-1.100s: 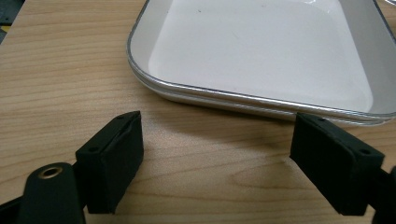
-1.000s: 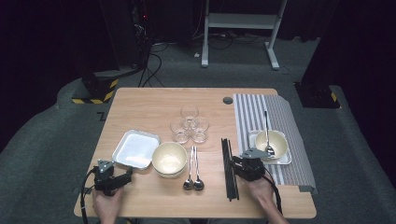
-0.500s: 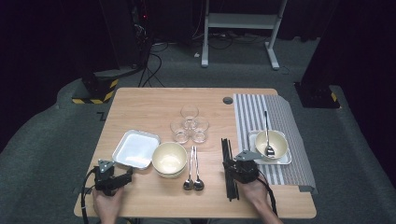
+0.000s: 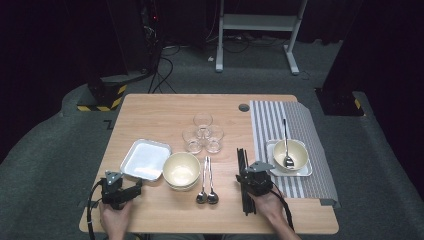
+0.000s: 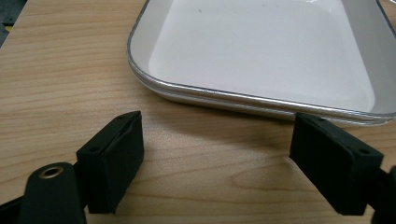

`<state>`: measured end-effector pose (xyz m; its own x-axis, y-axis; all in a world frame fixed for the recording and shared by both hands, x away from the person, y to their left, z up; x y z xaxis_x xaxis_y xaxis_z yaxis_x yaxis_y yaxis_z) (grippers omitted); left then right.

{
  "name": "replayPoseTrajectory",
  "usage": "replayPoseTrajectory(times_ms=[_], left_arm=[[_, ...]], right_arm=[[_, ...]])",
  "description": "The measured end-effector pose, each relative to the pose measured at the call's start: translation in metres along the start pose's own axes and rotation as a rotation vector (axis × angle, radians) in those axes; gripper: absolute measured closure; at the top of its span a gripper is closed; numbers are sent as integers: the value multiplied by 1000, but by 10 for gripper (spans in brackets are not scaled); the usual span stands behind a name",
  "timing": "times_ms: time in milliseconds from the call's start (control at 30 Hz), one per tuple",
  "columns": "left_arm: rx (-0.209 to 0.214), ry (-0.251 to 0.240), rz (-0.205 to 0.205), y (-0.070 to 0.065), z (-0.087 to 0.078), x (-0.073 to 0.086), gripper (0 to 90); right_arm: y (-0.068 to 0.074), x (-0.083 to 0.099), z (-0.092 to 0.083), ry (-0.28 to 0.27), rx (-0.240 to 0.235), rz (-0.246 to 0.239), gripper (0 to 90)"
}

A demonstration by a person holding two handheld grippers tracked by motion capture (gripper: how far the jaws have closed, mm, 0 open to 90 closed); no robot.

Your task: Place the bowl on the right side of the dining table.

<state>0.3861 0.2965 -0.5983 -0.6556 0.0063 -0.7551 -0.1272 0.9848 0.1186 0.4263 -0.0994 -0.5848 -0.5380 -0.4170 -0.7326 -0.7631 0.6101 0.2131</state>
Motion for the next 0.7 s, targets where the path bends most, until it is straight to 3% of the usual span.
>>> replayPoseTrajectory(times_ms=[700], left_arm=[[0,-1,-2,-1,0,0,176]], right_arm=[[-3,-1,3,7,25,17,725]])
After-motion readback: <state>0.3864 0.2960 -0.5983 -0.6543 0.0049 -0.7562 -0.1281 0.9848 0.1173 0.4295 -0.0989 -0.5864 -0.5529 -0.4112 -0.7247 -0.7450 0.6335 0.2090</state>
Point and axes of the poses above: each handheld gripper's, and its own axes: z roughly forward along the jaws, x roughly out of its underside, y roughly to its left, the point moved 10 cm from there along z, roughly forward along the jaws, and after that the axes turned 15 degrees about -x, right-handed, at the moved point
